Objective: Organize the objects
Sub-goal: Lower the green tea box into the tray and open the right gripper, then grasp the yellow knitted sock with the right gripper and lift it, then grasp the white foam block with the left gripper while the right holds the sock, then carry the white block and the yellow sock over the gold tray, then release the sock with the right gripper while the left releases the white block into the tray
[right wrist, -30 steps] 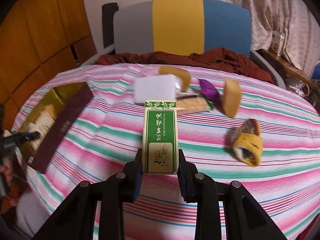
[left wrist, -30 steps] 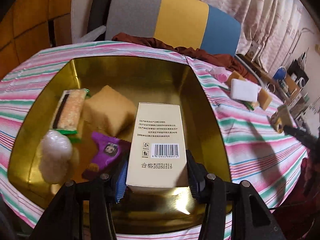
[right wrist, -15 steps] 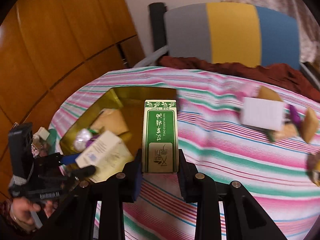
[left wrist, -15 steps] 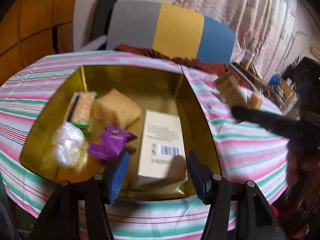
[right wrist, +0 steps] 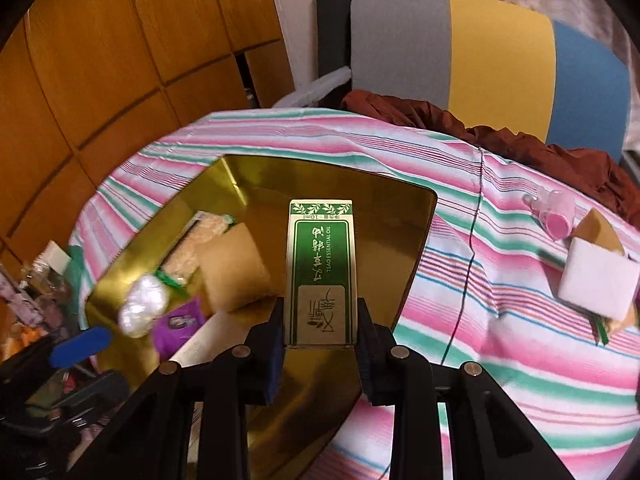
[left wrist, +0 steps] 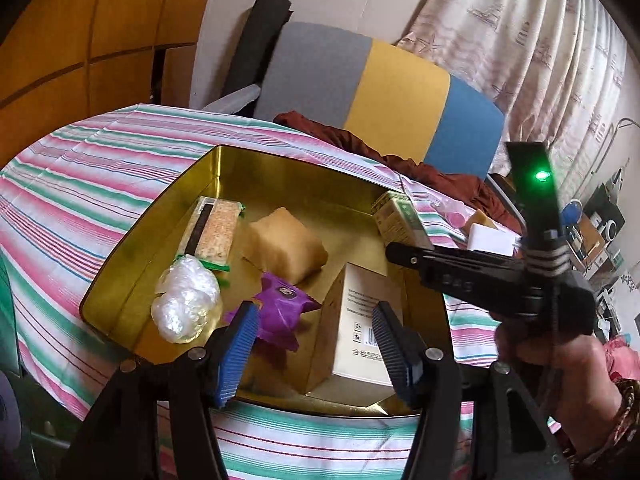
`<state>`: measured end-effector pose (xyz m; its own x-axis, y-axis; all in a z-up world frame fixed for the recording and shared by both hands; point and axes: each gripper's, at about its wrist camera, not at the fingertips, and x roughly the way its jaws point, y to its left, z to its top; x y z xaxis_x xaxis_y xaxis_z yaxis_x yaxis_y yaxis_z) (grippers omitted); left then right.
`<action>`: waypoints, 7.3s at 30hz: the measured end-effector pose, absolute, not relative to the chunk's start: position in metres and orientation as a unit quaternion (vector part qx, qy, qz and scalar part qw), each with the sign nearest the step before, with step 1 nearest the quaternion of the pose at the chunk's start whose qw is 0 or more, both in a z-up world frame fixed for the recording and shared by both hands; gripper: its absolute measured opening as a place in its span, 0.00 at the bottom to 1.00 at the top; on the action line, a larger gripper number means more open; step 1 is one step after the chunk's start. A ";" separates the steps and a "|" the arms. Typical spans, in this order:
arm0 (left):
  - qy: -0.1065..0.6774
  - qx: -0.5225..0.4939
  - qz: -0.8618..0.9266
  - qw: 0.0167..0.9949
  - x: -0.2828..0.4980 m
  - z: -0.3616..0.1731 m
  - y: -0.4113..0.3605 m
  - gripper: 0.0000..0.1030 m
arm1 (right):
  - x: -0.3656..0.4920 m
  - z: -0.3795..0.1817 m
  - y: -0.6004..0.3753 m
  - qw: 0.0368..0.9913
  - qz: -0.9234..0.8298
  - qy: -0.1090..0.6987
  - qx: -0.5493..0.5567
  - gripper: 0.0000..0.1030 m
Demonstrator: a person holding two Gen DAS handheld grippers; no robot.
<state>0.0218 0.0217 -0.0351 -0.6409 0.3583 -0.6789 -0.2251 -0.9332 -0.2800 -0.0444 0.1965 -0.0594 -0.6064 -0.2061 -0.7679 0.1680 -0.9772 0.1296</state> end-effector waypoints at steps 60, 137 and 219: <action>0.049 -0.406 0.835 0.368 0.052 -0.013 0.237 0.58 | 0.061 -0.098 0.577 -0.202 -0.853 -0.141 0.459 0.68; -0.148 -0.570 0.769 0.249 -0.109 -0.093 0.382 0.93 | 0.065 -0.069 0.580 -0.142 -0.865 -0.221 0.427 0.42; -0.238 -0.494 0.822 0.155 -0.167 -0.068 0.015 0.63 | 0.047 -0.026 0.341 0.101 -0.922 -0.063 0.368 0.41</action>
<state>-0.1673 0.0145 -0.0681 -0.4641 0.4906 -0.7375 -0.0200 -0.8382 -0.5450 0.0472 0.3411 -0.0255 -0.7082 -0.2329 -0.6665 0.1399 -0.9716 0.1908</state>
